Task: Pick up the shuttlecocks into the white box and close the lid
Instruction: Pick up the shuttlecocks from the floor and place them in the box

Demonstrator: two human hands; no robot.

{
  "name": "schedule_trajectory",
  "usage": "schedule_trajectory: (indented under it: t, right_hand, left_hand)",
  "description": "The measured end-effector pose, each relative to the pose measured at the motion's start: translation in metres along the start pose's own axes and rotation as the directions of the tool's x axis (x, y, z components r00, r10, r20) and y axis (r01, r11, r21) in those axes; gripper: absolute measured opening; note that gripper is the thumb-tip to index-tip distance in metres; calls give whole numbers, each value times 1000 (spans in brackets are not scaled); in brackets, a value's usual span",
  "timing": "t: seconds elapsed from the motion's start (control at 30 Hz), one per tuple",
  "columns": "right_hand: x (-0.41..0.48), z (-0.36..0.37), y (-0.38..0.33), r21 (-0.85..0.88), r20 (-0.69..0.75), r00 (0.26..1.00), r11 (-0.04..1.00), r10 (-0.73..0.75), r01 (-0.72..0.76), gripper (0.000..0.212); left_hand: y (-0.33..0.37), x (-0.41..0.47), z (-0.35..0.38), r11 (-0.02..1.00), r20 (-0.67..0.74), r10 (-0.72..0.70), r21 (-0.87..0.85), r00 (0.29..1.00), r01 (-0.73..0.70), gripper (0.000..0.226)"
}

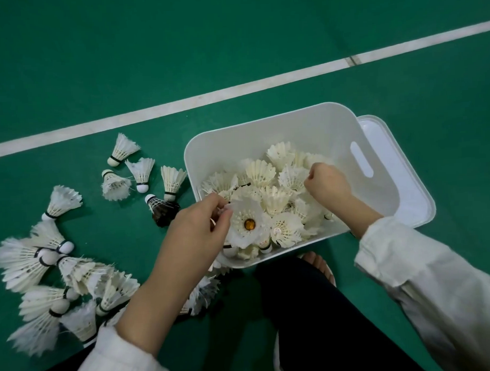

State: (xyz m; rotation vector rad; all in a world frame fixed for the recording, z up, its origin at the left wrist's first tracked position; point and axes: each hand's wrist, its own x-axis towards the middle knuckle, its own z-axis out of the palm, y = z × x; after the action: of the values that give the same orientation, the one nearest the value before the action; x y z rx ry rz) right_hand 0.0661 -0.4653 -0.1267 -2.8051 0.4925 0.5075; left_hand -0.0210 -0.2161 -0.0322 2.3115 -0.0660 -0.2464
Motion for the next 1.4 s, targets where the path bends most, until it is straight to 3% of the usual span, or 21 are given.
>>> schedule_trajectory:
  t: [0.1, 0.17, 0.23, 0.3, 0.4, 0.53, 0.67, 0.73, 0.83, 0.97, 1.17, 1.27, 1.4]
  right_hand:
    - [-10, -22, 4, 23, -33, 999, 999, -27, 27, 28]
    - [-31, -41, -3, 152, -121, 980, 973, -156, 174, 31]
    - [-61, -55, -19, 309, -177, 919, 867, -351, 391, 23]
    - [-91, -59, -36, 403, -121, 823, 730, -555, 552, 19]
    - [-117, -51, -52, 446, 29, 701, 636, -713, 629, 21]
    - [-118, -45, -63, 427, 112, 725, 692, -679, 582, 54]
    - [-115, -45, -64, 467, 93, 754, 697, -651, 544, 59]
    - [-114, -45, -63, 521, 97, 758, 682, -645, 514, 49]
    - [-111, -46, -61, 611, 97, 819, 684, -565, 399, 21]
    - [-103, -47, -58, 537, 50, 874, 751, -484, 385, 14]
    - [-105, -28, -67, 210, 197, 815, 835, -545, 508, 23]
    - [-107, -7, -74, 77, 314, 755, 807, -576, 585, 28]
    - [-104, 6, -81, 11, 337, 706, 752, -623, 659, 27]
  left_hand:
    - [-3, 1, 1, 1000, 2, -20, 3, 1000, 20, 12]
    - [-4, 4, 3, 1000, -9, -26, 17, 1000, 26, 12]
    - [-3, 8, 5, 999, -27, -18, 28, 999, 19, 14]
    - [-1, 11, 7, 999, -31, -18, 36, 999, 19, 15]
    - [-4, 13, 8, 997, -36, -47, 52, 998, 49, 14]
    - [-11, 10, 2, 992, -58, -128, -21, 990, 127, 15]
    - [-6, 11, -1, 991, -6, -122, -47, 992, 122, 14]
    - [-4, 12, -1, 991, 23, -124, -55, 992, 125, 14]
    - [-1, 11, 0, 991, 87, -118, -57, 989, 123, 14]
    - [2, 9, -3, 996, 128, -90, -17, 988, 93, 20]
    - [-6, 15, -16, 993, 110, -108, 56, 988, 103, 20]
    - [-9, 16, -18, 990, 130, -116, 97, 985, 104, 17]
    - [-14, 14, -18, 989, 139, -120, 105, 983, 106, 17]
